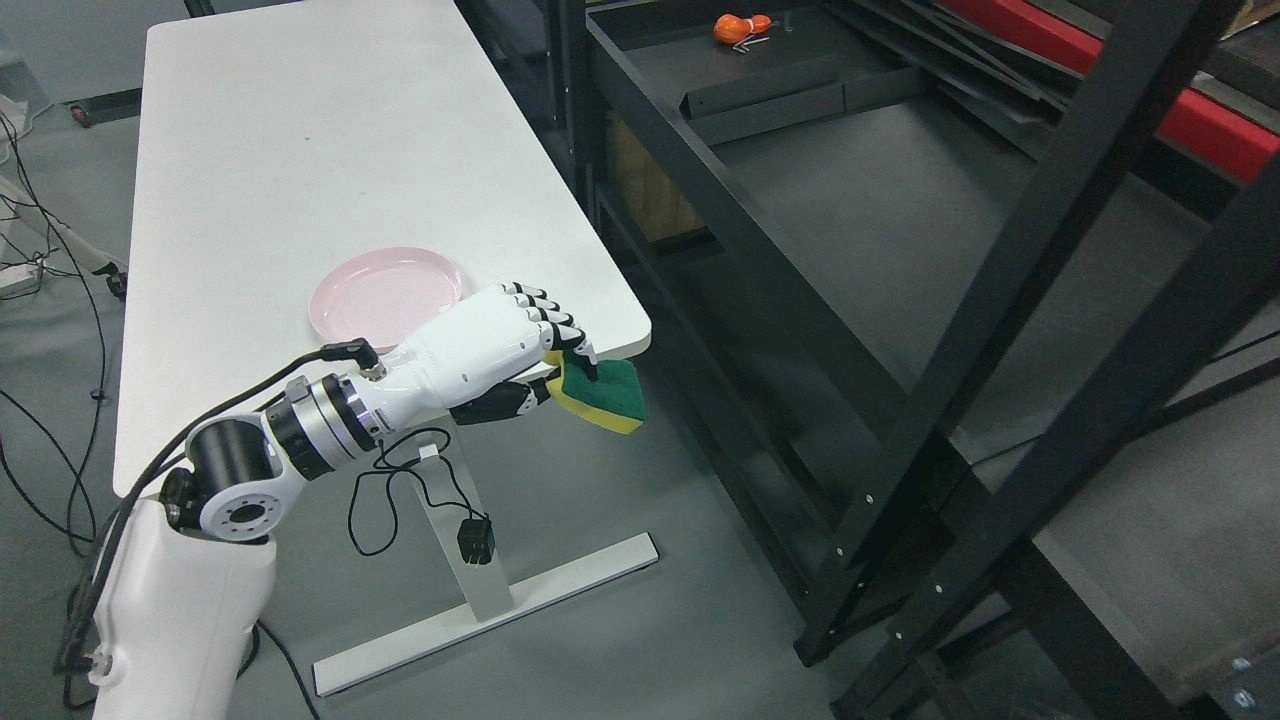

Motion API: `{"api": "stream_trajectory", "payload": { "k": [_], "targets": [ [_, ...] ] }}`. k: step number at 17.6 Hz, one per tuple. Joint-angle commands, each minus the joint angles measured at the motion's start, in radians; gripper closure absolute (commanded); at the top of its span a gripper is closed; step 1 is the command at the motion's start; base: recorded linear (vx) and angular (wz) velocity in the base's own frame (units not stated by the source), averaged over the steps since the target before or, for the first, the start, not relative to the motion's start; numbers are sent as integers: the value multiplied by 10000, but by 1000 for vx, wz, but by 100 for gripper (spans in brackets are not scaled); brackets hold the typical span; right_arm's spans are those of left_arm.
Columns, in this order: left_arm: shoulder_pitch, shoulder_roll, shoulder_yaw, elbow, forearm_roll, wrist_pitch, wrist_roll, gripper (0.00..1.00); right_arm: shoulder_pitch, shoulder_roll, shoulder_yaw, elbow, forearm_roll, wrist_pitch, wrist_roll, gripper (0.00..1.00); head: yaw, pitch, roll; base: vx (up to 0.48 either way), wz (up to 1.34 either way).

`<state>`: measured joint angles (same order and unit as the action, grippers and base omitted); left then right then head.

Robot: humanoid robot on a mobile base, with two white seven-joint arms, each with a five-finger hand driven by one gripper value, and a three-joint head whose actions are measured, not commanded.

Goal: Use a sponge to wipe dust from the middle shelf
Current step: 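Carry the sponge toward the dark shelf while the robot turns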

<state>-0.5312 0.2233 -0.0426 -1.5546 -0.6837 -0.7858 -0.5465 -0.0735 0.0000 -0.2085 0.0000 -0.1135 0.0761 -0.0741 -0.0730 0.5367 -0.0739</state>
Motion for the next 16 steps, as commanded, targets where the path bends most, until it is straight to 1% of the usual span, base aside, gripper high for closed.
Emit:
{"api": "stream_trajectory", "payload": {
  "k": [1,3,8,9,14,16],
  "targets": [
    [-26,-393,-264,7,118,4,4,99,-1,-175,-1,-174,0,6,4,0,0,0,0,-238,-199],
    [-26,-408,-432,22,424,4,4,99,-1,-175,-1,-174,0,6,4,0,0,0,0,-243,-184],
    [-301,-454,-740,-8,533,4,4,99,-1,-175,14,-174,0,6,4,0,0,0,0,-244,-200],
    [-378,-454,-968,-9,594,4,4,99,-1,-175,-1,-174,0,6,4,0,0,0,0,-243,-276],
    [-915,-500,-2012,7,870,4,4,99,-1,-175,-1,-174,0,6,4,0,0,0,0,-213,-575],
    [-1099,-790,-2227,22,870,4,-11,99,-1,-175,-1,-174,0,6,4,0,0,0,0,-228,-763]
  ]
}}
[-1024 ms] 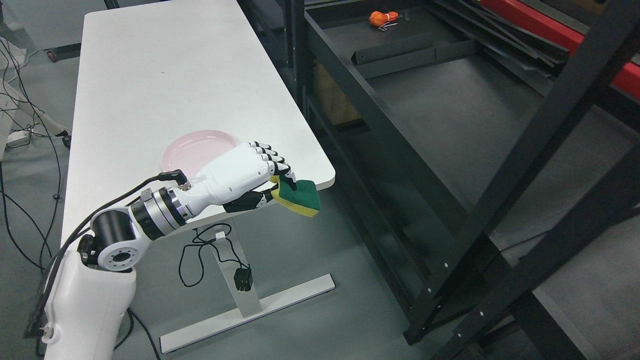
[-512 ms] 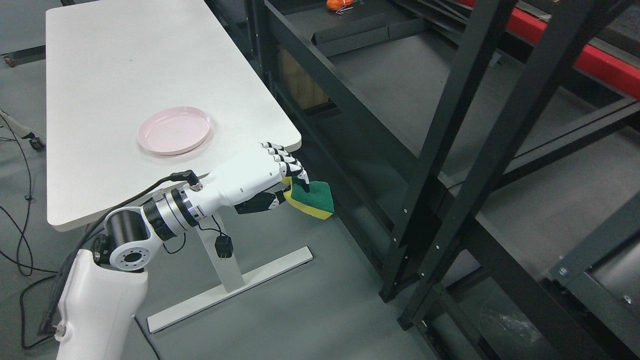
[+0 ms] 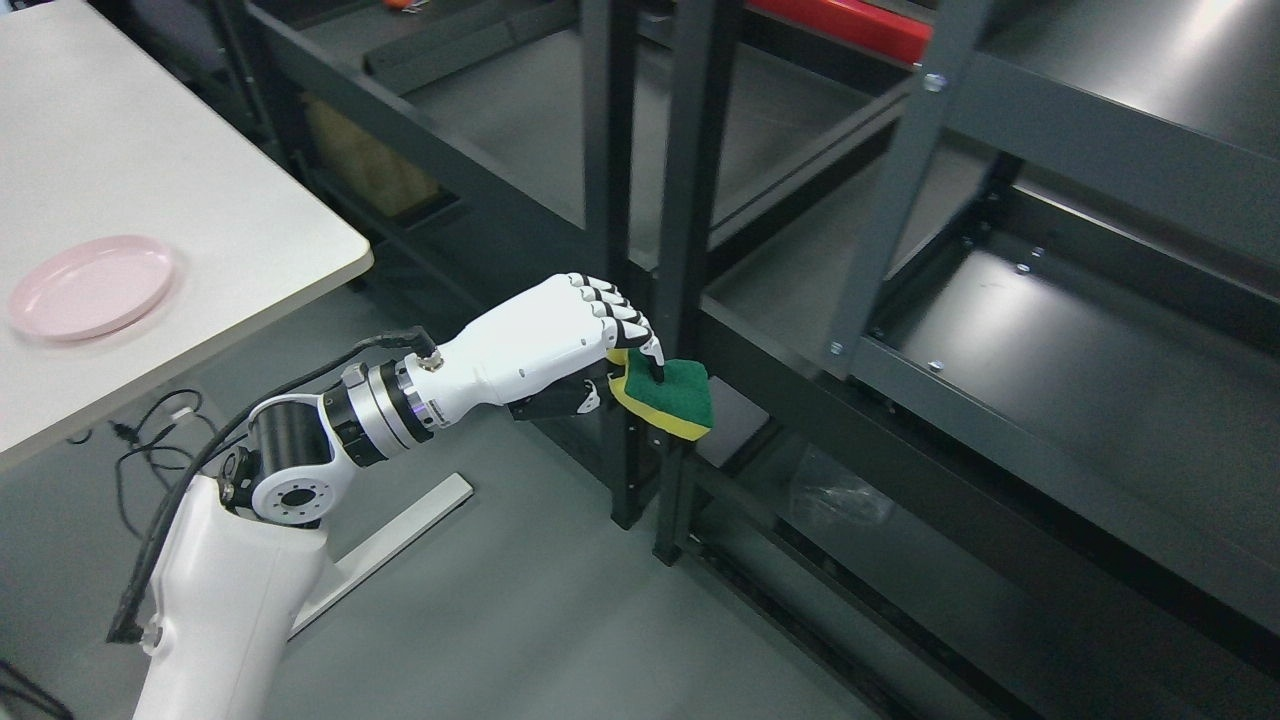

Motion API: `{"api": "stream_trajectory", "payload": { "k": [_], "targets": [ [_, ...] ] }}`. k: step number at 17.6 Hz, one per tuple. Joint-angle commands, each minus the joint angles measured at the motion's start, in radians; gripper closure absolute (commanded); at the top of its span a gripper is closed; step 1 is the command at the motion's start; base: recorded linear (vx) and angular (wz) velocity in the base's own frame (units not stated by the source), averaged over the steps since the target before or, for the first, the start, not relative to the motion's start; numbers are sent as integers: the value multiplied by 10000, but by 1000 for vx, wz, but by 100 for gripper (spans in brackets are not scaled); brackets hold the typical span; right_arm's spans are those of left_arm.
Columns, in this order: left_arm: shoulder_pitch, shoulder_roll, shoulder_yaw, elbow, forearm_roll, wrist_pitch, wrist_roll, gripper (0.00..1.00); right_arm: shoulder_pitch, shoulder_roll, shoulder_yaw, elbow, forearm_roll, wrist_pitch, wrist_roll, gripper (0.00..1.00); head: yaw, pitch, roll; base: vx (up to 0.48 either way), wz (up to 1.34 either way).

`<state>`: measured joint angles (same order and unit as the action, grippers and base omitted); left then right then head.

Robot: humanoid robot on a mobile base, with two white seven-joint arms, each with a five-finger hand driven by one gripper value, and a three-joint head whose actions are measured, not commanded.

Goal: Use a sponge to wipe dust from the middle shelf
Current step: 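Carry the sponge toward the dark shelf while the robot turns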

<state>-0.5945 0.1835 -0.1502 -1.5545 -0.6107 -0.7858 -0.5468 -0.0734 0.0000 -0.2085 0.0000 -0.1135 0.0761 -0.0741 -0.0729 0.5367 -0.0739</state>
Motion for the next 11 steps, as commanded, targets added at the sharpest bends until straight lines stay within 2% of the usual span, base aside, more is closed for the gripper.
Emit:
{"api": "stream_trajectory", "payload": {
  "k": [1,5,11],
  "targets": [
    [-604,-682,-1258,36,124,4,-9,99,-2,-175,-1,-175,0,6,4,0,0,0,0,-198,-795],
    [-1446,-1661,-2039,540,170,4,-208,99,-2,-175,14,-175,0,6,4,0,0,0,0,-138,-770],
    [-4635,-1661,-3130,1646,170,4,6,98,-2,-175,-1,-175,0,6,4,0,0,-2,0,-65,-648]
  ]
}}
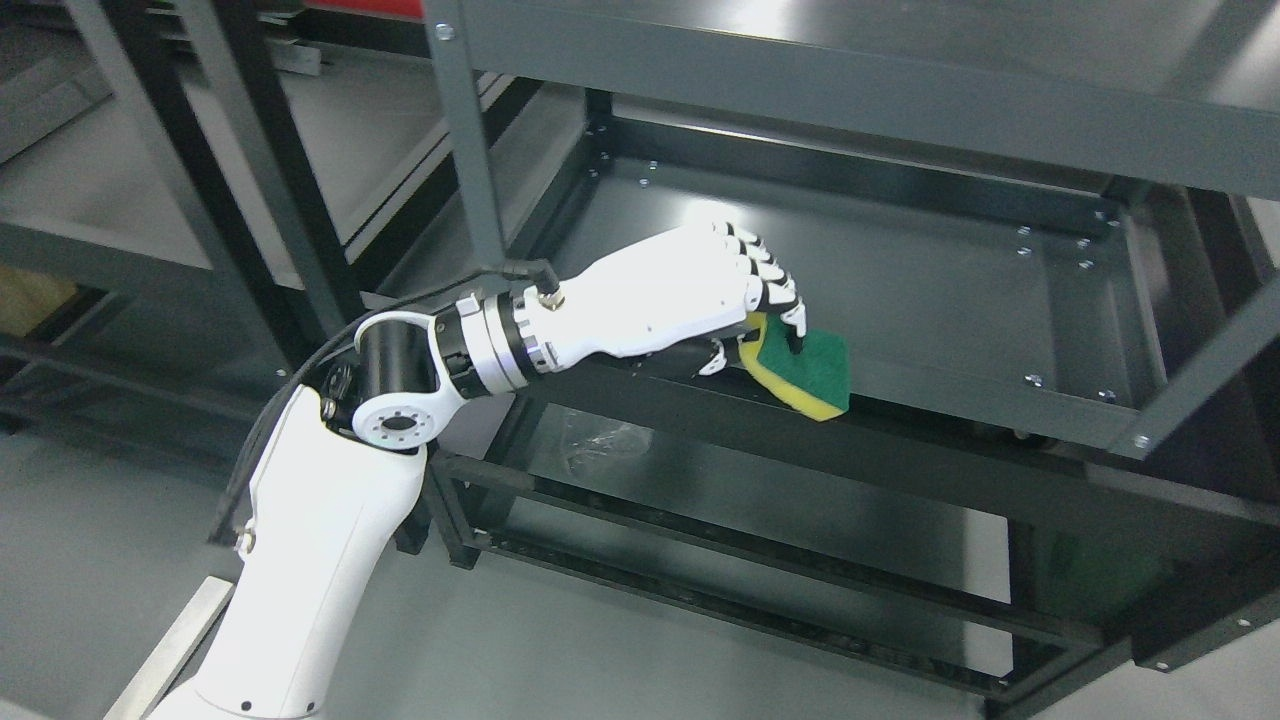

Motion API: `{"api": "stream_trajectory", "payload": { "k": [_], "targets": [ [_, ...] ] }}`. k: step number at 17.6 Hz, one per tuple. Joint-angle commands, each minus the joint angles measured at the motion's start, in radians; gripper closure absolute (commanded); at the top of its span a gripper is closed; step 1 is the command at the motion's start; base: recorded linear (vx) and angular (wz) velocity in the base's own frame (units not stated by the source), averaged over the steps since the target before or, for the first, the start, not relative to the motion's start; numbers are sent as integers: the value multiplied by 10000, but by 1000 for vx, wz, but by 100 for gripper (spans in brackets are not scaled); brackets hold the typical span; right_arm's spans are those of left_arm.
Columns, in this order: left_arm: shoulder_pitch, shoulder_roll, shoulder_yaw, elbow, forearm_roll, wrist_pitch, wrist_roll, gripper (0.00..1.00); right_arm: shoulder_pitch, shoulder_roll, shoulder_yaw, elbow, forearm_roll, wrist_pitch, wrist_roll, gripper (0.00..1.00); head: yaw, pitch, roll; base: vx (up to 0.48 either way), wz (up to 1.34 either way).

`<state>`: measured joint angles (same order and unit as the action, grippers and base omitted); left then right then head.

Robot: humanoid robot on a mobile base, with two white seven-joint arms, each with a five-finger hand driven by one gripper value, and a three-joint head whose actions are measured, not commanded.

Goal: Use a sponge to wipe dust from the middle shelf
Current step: 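Reach the sponge into the middle shelf and wipe toward the left arm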

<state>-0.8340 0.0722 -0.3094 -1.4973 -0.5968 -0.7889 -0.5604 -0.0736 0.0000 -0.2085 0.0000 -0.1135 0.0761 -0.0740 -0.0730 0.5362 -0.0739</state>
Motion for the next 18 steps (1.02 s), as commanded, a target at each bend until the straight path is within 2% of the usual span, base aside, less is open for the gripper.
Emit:
{"api": "stream_trajectory", "payload": {
  "k": [1,5,7,12,16,17,18],
  "targets": [
    [-2609,-548,-1569,1090,31,35,340,98,-1,-175,-2,-175,0,6,4,0,0,0,0,-22,-569],
    [-3945,-548,-1616,1075,62,35,1749,98,-1,-175,-2,-175,0,6,4,0,0,0,0,14,-441],
    [-4024,-548,-1723,1060,77,35,2151,98,-1,-175,-2,-175,0,6,4,0,0,0,0,33,-219],
    [-3994,-548,-1785,1290,-30,35,2030,99,-1,-175,-2,-175,0,6,4,0,0,-1,0,25,-68],
    [-3474,-548,-822,1275,290,35,866,99,-1,-175,-2,-175,0,6,4,0,0,-1,0,10,-73],
    [-3457,-419,-651,1259,535,35,803,99,-1,-175,-2,-175,0,6,4,0,0,-1,0,13,-79],
    [-3426,207,-573,1259,826,35,802,99,-1,-175,-2,-175,0,6,4,0,0,-1,0,13,-79]
  ]
}}
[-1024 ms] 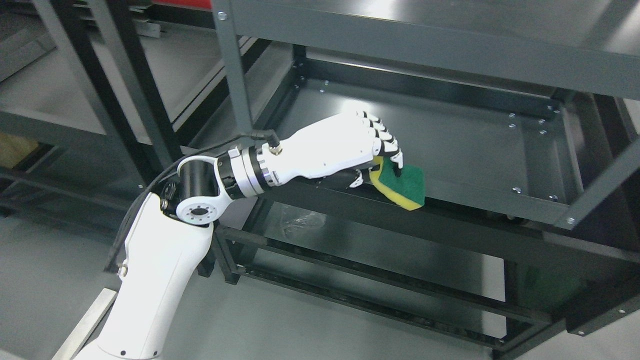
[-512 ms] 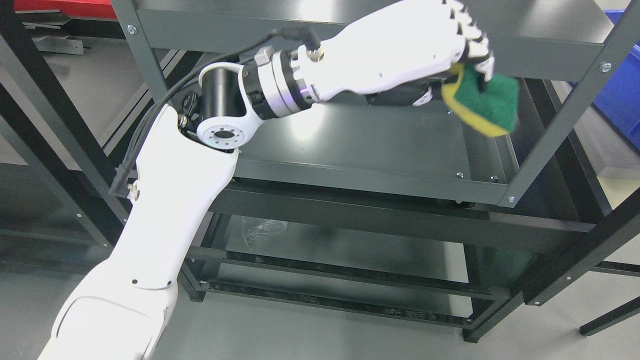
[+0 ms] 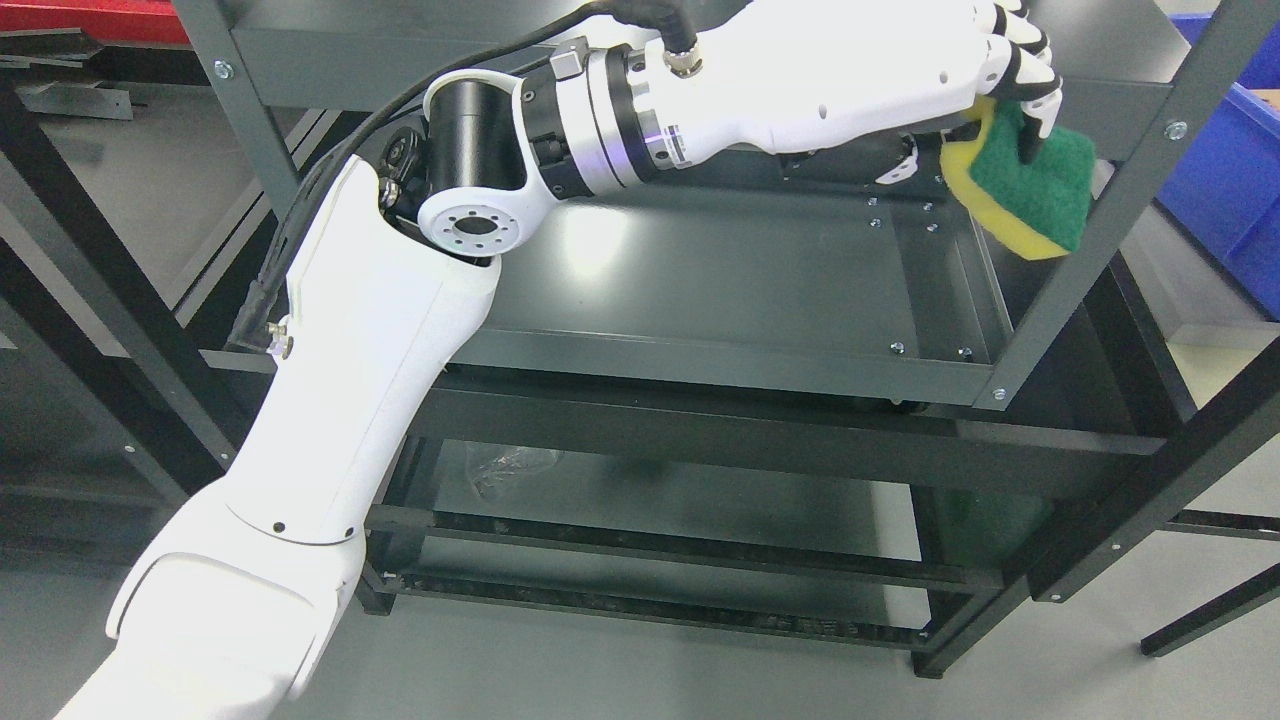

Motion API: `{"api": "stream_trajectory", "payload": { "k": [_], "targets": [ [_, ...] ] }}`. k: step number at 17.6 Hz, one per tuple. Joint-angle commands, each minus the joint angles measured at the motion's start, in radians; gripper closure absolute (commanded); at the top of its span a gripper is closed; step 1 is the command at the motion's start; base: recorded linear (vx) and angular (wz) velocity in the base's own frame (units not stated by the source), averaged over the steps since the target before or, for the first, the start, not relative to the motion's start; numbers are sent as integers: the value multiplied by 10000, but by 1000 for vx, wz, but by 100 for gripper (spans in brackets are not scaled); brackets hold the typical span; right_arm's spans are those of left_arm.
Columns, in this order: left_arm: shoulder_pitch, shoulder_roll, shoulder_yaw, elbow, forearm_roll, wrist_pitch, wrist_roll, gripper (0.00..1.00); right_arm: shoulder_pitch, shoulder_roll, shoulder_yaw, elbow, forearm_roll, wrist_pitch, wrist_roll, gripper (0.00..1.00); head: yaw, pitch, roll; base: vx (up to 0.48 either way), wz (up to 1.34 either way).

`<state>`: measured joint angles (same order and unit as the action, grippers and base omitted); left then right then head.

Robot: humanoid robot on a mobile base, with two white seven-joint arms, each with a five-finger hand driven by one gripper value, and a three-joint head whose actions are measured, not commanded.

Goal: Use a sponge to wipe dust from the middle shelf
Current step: 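Reach the sponge into the middle shelf and wipe toward the left arm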

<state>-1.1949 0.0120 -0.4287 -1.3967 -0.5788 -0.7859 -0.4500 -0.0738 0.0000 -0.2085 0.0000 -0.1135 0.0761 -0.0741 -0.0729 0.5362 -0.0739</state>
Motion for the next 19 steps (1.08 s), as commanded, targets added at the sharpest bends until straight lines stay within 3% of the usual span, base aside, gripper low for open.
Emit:
{"api": "stream_trajectory", "payload": {
  "k": [1,7,14,19],
  "targets": [
    [228,1499,636,177,1029,5,-301,99,1,-175,-2,-175,0,6,4,0,0,0,0,10,-76],
    [1147,4737,728,-698,3269,5,-301,99,1,-175,14,-175,0,6,4,0,0,0,0,17,-102],
    [2176,8128,1939,-683,5324,5,-301,99,1,-175,-2,-175,0,6,4,0,0,-3,0,6,-32],
    [2713,10460,2078,-652,7134,5,-317,98,1,-175,-2,-175,0,6,4,0,0,-4,0,2,-10]
  ]
}}
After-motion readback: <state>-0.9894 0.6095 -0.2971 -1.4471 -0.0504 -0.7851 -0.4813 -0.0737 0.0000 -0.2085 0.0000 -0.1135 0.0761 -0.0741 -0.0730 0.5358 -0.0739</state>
